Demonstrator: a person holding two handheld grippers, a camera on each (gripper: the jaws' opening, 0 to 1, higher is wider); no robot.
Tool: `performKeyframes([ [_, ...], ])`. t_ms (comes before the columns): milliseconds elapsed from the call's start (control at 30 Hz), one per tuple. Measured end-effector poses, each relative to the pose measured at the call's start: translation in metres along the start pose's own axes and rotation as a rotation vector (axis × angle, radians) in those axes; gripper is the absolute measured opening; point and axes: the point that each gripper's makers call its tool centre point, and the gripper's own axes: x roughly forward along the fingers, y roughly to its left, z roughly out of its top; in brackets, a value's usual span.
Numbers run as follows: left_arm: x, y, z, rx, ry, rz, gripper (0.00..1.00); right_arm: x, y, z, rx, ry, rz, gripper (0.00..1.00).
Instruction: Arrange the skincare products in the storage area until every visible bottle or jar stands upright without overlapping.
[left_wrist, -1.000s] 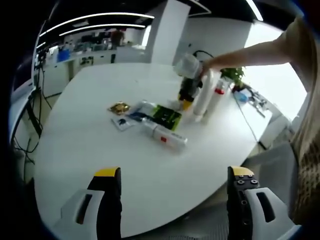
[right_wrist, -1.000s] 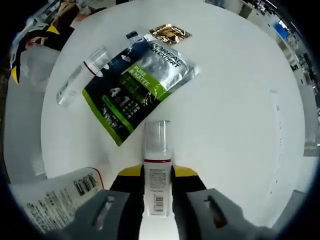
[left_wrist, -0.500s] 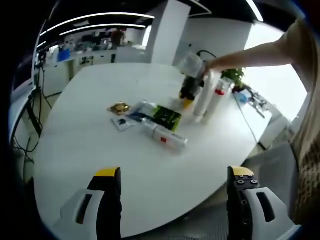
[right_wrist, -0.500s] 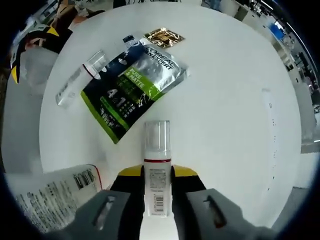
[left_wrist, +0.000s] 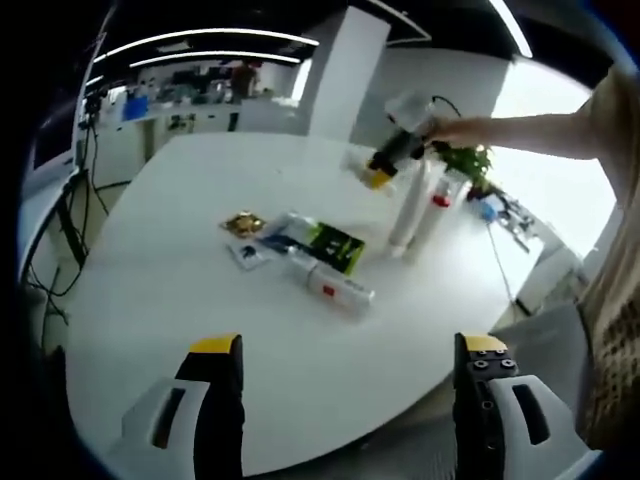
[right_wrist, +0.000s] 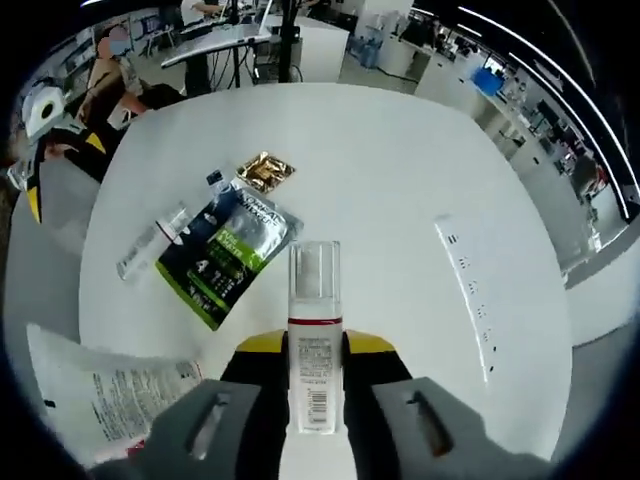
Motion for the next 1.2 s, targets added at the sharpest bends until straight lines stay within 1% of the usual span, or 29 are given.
performKeyframes([
  [100,-0.005,-0.002,0.002,0.013,-0.004,0.006,0.85,-0.023,-0.005,0.018,0.020,-0.077,-0.050,0.19],
  [133,-0.005,-0.002,0.003,0.014,-0.004,0.006,0.85,-0.030,-0.005,0.024,0.041,-0.103,-0.058,0.19],
  [167,-0.008,-0.003,0.004,0.018,-0.007,0.009,0.85,-0.041,-0.007,0.035,0.071,-0.158,-0.073,0.19],
  [200,-0.009,-0.003,0.005,0.020,-0.009,0.010,0.85,-0.049,-0.007,0.042,0.083,-0.190,-0.080,0.19],
  [233,-0.011,-0.004,0.006,0.023,-0.015,0.013,0.85,-0.057,-0.005,0.050,0.088,-0.220,-0.087,0.19],
  [267,-0.013,-0.004,0.007,0.022,-0.019,0.015,0.85,-0.061,-0.005,0.054,0.088,-0.233,-0.095,0.19],
  [300,-0.014,-0.004,0.008,0.020,-0.023,0.016,0.85,-0.079,-0.001,0.068,0.091,-0.286,-0.113,0.19],
  [333,-0.014,-0.004,0.008,0.019,-0.024,0.016,0.85,-0.082,0.000,0.072,0.092,-0.299,-0.114,0.19],
  [367,-0.017,-0.005,0.009,0.019,-0.029,0.018,0.85,-0.098,0.005,0.087,0.098,-0.359,-0.124,0.19],
  [400,-0.017,-0.005,0.009,0.020,-0.030,0.018,0.85,-0.101,0.007,0.091,0.101,-0.371,-0.124,0.19],
  [467,-0.019,-0.008,0.010,0.033,-0.027,0.016,0.85,-0.120,0.018,0.111,0.120,-0.448,-0.123,0.19],
  [500,-0.021,-0.010,0.011,0.046,-0.025,0.012,0.85,-0.128,0.025,0.121,0.141,-0.495,-0.112,0.19],
  [533,-0.021,-0.010,0.011,0.050,-0.024,0.012,0.84,-0.131,0.028,0.124,0.144,-0.512,-0.107,0.19],
  [567,-0.022,-0.011,0.012,0.054,-0.023,0.011,0.84,-0.138,0.038,0.132,0.159,-0.549,-0.096,0.19],
  [600,-0.023,-0.012,0.014,0.058,-0.026,0.007,0.84,-0.143,0.048,0.139,0.155,-0.576,-0.092,0.19],
  [633,-0.023,-0.013,0.015,0.060,-0.027,0.004,0.84,-0.146,0.053,0.142,0.154,-0.584,-0.093,0.19],
  [700,-0.024,-0.017,0.019,0.064,-0.030,-0.008,0.84,-0.153,0.068,0.150,0.165,-0.624,-0.084,0.19],
  [733,-0.025,-0.018,0.020,0.072,-0.030,-0.012,0.84,-0.158,0.079,0.156,0.195,-0.665,-0.060,0.19],
  [767,-0.026,-0.020,0.023,0.089,-0.027,-0.017,0.84,-0.160,0.082,0.158,0.207,-0.679,-0.051,0.19],
  [833,-0.028,-0.022,0.027,0.108,-0.026,-0.018,0.84,-0.164,0.097,0.163,0.240,-0.726,-0.019,0.19],
  [900,-0.032,-0.024,0.034,0.110,-0.036,-0.021,0.84,-0.164,0.109,0.160,0.228,-0.717,-0.020,0.19],
  [967,-0.036,-0.028,0.041,0.103,-0.052,-0.033,0.84,-0.164,0.122,0.160,0.239,-0.732,-0.003,0.19],
  [1033,-0.038,-0.032,0.045,0.101,-0.061,-0.039,0.84,-0.164,0.130,0.157,0.240,-0.736,0.005,0.19],
  [1200,-0.044,-0.046,0.054,0.108,-0.077,-0.073,0.84,-0.164,0.156,0.145,0.272,-0.747,0.044,0.19],
])
